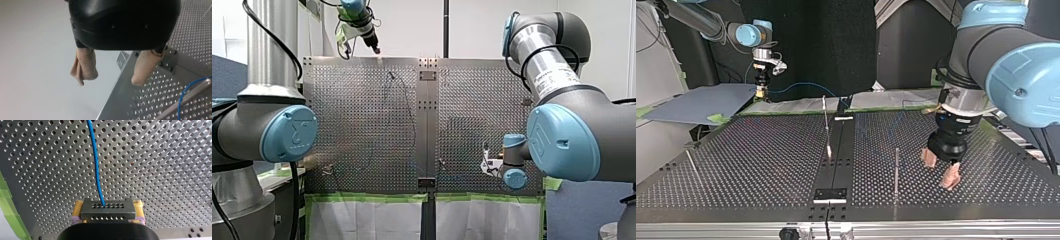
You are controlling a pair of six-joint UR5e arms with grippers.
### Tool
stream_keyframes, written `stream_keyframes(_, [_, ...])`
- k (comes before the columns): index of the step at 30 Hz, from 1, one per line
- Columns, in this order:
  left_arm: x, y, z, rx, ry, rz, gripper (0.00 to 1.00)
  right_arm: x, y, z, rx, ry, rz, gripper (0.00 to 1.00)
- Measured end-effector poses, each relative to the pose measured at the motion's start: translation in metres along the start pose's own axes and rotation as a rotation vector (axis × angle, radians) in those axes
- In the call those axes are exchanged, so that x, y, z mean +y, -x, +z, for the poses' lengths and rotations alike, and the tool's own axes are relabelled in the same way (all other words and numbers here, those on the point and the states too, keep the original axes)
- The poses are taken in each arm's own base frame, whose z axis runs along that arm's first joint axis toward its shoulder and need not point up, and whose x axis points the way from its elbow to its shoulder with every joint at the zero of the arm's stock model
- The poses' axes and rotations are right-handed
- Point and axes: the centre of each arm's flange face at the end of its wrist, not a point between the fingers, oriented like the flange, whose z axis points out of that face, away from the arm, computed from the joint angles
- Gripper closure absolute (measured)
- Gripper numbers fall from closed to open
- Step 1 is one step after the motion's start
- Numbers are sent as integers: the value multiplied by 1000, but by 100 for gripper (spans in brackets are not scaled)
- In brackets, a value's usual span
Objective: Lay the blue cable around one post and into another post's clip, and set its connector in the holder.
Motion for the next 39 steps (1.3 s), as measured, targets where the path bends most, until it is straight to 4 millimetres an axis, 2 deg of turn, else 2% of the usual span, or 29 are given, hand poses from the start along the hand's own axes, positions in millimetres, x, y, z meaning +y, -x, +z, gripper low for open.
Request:
stream_keyframes(13, [-19,32,-23,0,-23,111,0,-1,0,0,-1,-2,0,100])
stream_keyframes(18, [-21,38,-27,-14,-7,152,0,-1,0,0,-1,-2,0,100])
stream_keyframes(29, [-9,19,-25,44,57,252,0,-1,0,0,0,-2,0,100])
stream_keyframes(39, [-8,15,-26,62,58,350,0,-1,0,0,0,-2,0,100])
